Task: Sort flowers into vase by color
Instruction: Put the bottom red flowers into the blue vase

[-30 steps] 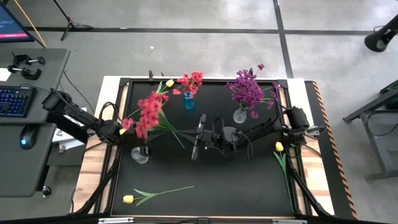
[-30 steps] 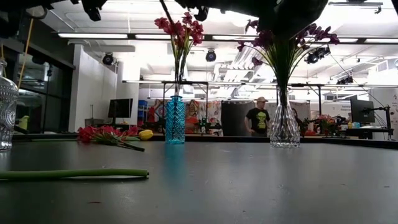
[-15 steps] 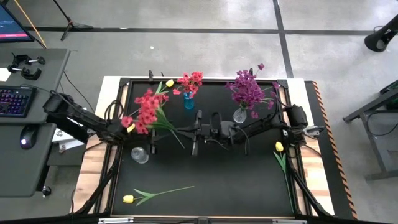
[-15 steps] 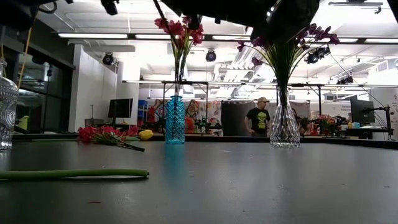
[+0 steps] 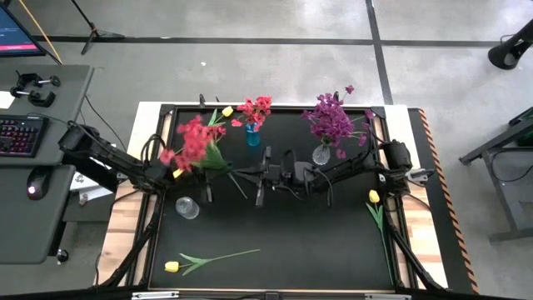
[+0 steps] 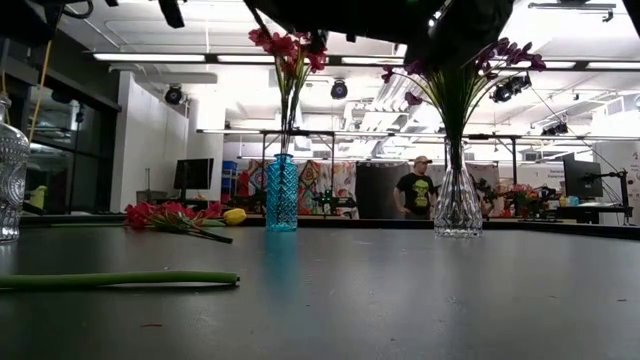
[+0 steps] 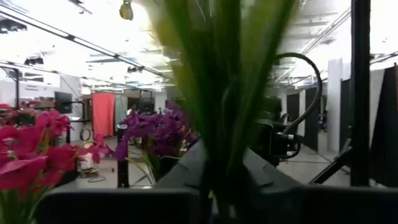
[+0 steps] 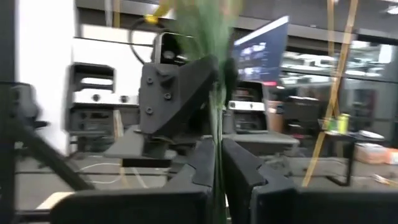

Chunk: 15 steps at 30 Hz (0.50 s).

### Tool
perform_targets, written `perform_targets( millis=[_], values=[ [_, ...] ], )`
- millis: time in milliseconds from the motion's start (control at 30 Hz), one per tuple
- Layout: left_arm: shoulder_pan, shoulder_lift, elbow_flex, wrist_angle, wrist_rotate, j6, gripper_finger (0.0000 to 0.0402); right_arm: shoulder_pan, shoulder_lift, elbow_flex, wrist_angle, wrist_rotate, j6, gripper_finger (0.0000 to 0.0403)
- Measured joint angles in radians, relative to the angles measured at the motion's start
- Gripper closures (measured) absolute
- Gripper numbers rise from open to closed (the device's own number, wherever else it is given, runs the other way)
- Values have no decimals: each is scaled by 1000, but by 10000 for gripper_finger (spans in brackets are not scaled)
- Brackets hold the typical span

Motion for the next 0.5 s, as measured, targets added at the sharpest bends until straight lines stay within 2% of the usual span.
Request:
perform_targets(
  millis=[100, 233, 400, 500],
  values=[
    [0, -20, 0, -26, -51, 33, 386, 7, -13, 0, -4, 66, -16, 364],
    [2, -87, 0, -150, -174, 85, 395, 28, -74, 0, -65, 161, -77, 281],
    [0, -203, 0, -311, -341, 145, 398, 86, -170, 0, -237, 459, -229, 161],
    [8, -257, 0, -366, -441, 186, 399, 131, -224, 0, -365, 553, -275, 110]
  ],
)
